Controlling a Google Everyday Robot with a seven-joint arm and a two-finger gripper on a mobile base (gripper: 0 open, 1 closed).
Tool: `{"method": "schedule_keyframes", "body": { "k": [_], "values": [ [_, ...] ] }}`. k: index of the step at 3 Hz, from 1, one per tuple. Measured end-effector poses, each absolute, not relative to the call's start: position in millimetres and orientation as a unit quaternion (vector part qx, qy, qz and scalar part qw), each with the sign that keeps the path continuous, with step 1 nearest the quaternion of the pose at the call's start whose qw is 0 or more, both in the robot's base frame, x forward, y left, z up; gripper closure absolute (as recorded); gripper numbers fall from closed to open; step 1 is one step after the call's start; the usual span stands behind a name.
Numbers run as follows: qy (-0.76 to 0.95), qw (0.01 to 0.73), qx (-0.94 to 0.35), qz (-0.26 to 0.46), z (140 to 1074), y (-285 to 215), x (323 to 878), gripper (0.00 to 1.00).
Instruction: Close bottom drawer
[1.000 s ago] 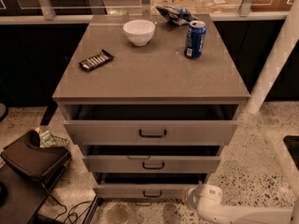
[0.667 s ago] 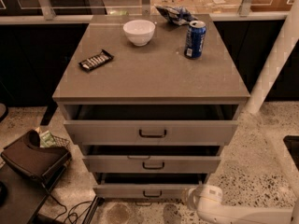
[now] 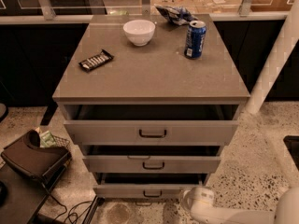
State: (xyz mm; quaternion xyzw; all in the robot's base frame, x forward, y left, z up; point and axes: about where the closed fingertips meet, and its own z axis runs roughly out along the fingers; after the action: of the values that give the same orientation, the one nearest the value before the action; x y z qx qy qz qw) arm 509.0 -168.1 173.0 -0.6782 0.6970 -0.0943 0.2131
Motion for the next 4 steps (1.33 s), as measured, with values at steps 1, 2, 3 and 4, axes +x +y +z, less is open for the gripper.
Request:
{"method": "schedule_keyframes", "body": {
  "k": [1, 2, 3, 4],
  "values": [
    [0.686, 0.222, -0.686, -0.094, 154.9, -162.3, 529.6, 1.00],
    [0.680, 0.225, -0.691, -0.091, 147.4, -159.5, 537.2, 1.00],
    [0.680, 0.225, -0.691, -0.092, 147.4, -159.5, 536.9, 1.00],
    [0.675, 0.235, -0.693, -0.088, 143.1, -155.0, 546.3, 1.00]
  ]
}}
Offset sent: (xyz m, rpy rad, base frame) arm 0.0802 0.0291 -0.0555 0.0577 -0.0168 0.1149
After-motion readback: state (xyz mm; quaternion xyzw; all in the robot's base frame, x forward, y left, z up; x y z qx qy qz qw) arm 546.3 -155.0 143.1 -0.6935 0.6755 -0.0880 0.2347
